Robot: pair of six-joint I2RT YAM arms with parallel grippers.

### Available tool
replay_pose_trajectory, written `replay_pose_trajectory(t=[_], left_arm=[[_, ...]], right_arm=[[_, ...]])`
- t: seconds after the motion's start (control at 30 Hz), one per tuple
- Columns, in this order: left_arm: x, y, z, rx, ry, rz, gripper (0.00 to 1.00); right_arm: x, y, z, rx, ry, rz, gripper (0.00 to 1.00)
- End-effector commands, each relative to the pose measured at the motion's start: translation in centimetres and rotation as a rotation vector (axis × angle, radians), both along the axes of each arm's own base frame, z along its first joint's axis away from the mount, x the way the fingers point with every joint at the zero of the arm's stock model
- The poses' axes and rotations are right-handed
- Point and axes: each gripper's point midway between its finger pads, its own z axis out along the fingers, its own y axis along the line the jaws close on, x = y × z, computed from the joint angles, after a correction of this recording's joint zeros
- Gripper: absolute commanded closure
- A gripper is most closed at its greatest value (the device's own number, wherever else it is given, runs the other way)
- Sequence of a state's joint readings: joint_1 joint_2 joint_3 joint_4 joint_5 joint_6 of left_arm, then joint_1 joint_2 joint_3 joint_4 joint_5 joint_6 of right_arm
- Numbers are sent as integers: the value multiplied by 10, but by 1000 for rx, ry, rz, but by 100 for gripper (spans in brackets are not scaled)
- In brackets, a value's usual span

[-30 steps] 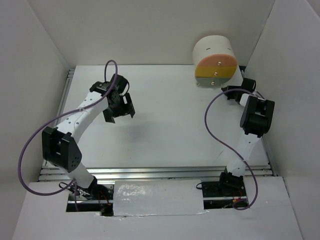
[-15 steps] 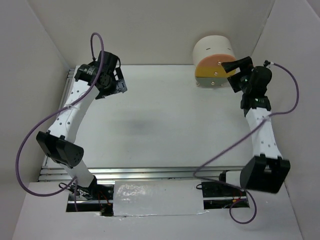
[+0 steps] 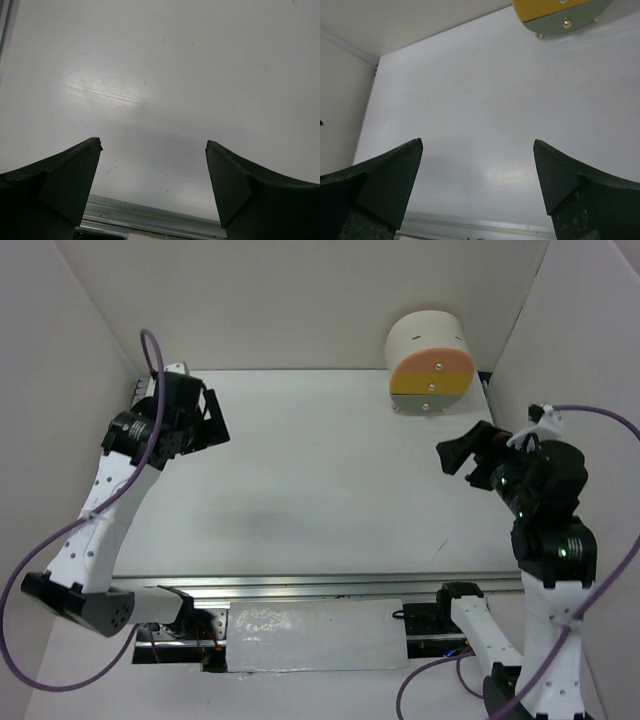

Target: Organize the makeup

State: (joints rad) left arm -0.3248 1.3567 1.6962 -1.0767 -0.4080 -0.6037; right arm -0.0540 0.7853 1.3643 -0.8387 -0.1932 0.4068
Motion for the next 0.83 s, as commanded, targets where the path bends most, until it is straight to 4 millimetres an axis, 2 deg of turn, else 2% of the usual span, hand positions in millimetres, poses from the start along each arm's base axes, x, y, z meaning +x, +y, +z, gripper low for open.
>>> replay_pose_trajectory(t=[0.0,0.07,0.13,0.23,0.27,0.4,0.47,0.57,0.8], left_arm=[[-14,6,3,-10,-76,-2,0],[-28,15,-3,-15,-68,51,1],[-50,25,-11,-39,-84,106,1],[-83,35,-19,-103,-150,144,1],[-97,37,-13,-134,-189,137,1],[-126,55,-4,-104,-233,147,1],[-135,63,6,-91,-252,165,1],[-145,68,17,-78,-247,166,1],[-168,72,14,-102,-238,168,0]], right_arm=[[-65,-13,1,-132,10,-40,0],[-83,-12,16,-126,-43,-41,0],[-94,-3,24,-108,-76,13,0],[-103,0,28,-94,-82,30,0],[-109,-2,31,-93,-82,19,0],[-124,-16,27,-88,-88,-50,0],[-127,-17,16,-86,-69,-42,0],[-132,-12,15,-76,-80,-5,0],[-145,-15,22,-62,-116,15,0]])
